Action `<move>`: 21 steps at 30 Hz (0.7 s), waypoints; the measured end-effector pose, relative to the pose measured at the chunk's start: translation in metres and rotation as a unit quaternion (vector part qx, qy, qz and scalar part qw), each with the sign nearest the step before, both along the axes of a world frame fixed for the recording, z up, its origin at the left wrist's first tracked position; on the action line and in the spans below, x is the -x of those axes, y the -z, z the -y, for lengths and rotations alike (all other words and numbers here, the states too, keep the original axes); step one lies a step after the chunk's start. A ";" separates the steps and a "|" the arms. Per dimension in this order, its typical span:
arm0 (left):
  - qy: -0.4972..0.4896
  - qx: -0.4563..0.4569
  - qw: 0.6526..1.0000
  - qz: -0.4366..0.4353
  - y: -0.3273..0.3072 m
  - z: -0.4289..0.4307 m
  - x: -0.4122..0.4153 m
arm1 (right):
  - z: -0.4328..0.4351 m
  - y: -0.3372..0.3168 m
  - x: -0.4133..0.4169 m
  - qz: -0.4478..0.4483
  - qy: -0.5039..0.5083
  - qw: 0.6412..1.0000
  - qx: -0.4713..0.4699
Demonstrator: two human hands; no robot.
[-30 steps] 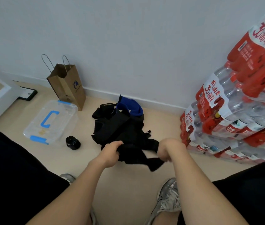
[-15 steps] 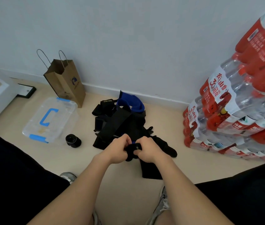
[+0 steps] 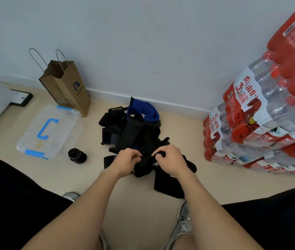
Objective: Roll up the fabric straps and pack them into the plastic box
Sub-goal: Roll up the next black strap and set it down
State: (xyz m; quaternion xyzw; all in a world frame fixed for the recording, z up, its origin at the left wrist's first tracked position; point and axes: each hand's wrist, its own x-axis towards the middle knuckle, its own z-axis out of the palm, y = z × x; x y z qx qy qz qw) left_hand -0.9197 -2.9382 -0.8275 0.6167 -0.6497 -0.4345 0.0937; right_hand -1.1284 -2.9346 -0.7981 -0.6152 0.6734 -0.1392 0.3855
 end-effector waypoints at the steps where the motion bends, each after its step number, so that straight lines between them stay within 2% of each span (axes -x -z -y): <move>1: 0.013 -0.008 1.000 -0.004 -0.001 0.002 0.000 | -0.001 0.001 -0.001 -0.013 0.014 1.000 0.014; 6: 0.064 -0.027 0.998 -0.003 0.001 0.011 -0.003 | 0.001 0.004 0.005 0.006 0.048 0.999 0.020; 16: -0.065 0.022 0.997 -0.031 0.018 0.019 0.017 | 0.011 -0.004 -0.001 0.110 0.173 0.978 -0.025; 21: -0.083 0.054 0.995 0.009 0.024 0.021 0.027 | 0.010 -0.004 -0.004 0.135 0.247 0.959 0.020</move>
